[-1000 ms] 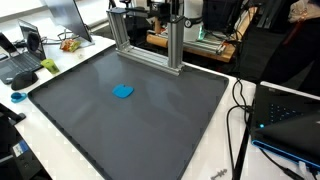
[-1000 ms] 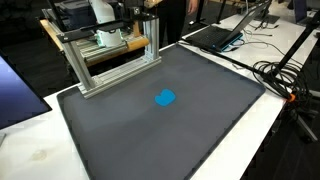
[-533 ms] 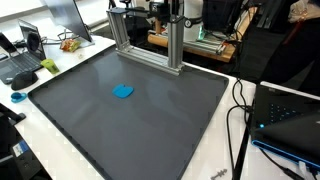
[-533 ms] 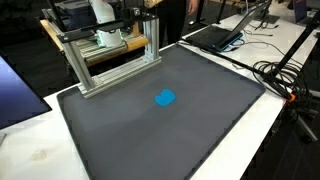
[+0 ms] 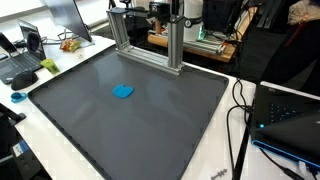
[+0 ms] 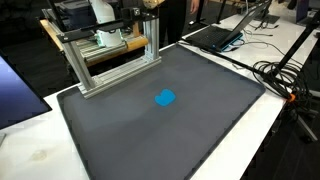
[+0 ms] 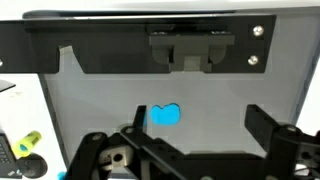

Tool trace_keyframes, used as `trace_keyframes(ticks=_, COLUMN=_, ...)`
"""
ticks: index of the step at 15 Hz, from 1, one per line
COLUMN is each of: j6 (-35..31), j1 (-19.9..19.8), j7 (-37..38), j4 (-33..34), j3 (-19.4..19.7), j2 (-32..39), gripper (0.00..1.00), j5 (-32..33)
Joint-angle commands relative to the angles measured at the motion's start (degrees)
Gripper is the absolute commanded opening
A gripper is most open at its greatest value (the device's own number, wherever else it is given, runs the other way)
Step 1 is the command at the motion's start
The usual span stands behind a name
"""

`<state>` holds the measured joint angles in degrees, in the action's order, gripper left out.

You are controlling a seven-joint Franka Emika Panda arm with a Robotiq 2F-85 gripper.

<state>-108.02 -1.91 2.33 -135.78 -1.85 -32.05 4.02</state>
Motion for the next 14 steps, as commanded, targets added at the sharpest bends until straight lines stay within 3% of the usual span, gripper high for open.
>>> trace_keyframes(ticks=1, j6=4.16, j1=0.67, j7=1.4, j4=13.84, j3=-1.0, j2=11.73, gripper=1.0, j5=0.26)
trace_keyframes(ticks=4, j6=5.18, j1=1.32, j7=3.39, j4=21.91, j3=-2.99, j2=18.87, gripper=1.0, j5=1.37)
trace_keyframes(ticks=8, j6=5.35, j1=2.2, j7=10.2, j4=30.52, j3=-6.14, j2=31.07, gripper=1.0, j5=9.23)
trace_keyframes(ticks=9, j6=4.17, j1=2.63, j7=11.84, j4=31.58, j3=-6.14, j2=33.77, gripper=1.0, j5=11.3)
trace_keyframes(ticks=10, j6=2.95, j1=3.06, j7=8.7, j4=26.17, j3=-4.77, j2=26.98, gripper=1.0, j5=7.66)
trace_keyframes(ticks=14, j6=2.8, j1=3.82, j7=10.95, j4=30.23, j3=-4.62, j2=34.26, gripper=1.0, j5=9.93)
